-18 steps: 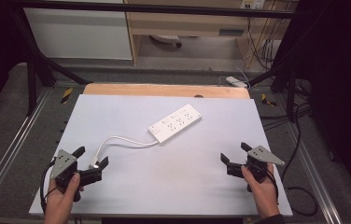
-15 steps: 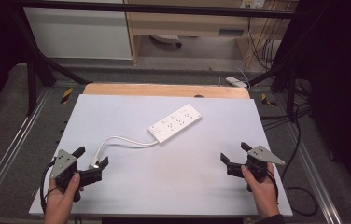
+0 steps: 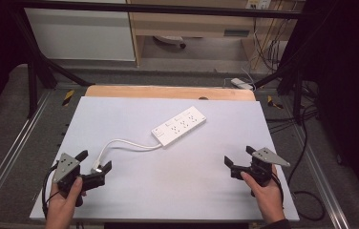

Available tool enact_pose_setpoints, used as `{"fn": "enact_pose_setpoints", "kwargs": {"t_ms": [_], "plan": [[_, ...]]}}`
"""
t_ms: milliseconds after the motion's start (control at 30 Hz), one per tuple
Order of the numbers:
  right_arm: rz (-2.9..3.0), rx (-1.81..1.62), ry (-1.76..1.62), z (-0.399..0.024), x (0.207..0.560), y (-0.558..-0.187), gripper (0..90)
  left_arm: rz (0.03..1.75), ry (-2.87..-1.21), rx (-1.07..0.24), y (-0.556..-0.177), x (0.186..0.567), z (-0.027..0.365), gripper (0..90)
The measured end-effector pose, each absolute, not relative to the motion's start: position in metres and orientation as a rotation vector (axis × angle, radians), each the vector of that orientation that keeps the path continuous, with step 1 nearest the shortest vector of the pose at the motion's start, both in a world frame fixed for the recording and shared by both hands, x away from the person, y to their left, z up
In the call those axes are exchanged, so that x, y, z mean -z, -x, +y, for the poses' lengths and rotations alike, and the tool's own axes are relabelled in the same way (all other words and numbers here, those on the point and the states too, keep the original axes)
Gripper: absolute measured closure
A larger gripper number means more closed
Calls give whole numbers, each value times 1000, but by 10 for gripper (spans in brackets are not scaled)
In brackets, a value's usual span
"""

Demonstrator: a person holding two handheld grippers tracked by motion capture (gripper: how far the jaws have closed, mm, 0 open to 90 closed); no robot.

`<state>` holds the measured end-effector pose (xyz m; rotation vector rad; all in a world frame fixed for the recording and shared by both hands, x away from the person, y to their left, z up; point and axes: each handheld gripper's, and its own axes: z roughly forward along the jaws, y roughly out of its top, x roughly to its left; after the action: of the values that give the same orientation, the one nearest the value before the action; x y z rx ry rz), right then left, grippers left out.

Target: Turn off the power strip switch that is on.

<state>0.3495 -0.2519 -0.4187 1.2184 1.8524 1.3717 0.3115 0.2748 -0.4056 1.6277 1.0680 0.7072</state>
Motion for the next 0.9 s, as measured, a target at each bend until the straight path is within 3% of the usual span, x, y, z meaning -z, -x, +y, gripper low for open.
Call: {"fn": "enact_pose_setpoints", "kwargs": {"t_ms": [900], "plan": [[1938, -1387, -1127, -209, 342, -409, 40, 1064, -1663, -692, -313, 409, 271, 47]]}}
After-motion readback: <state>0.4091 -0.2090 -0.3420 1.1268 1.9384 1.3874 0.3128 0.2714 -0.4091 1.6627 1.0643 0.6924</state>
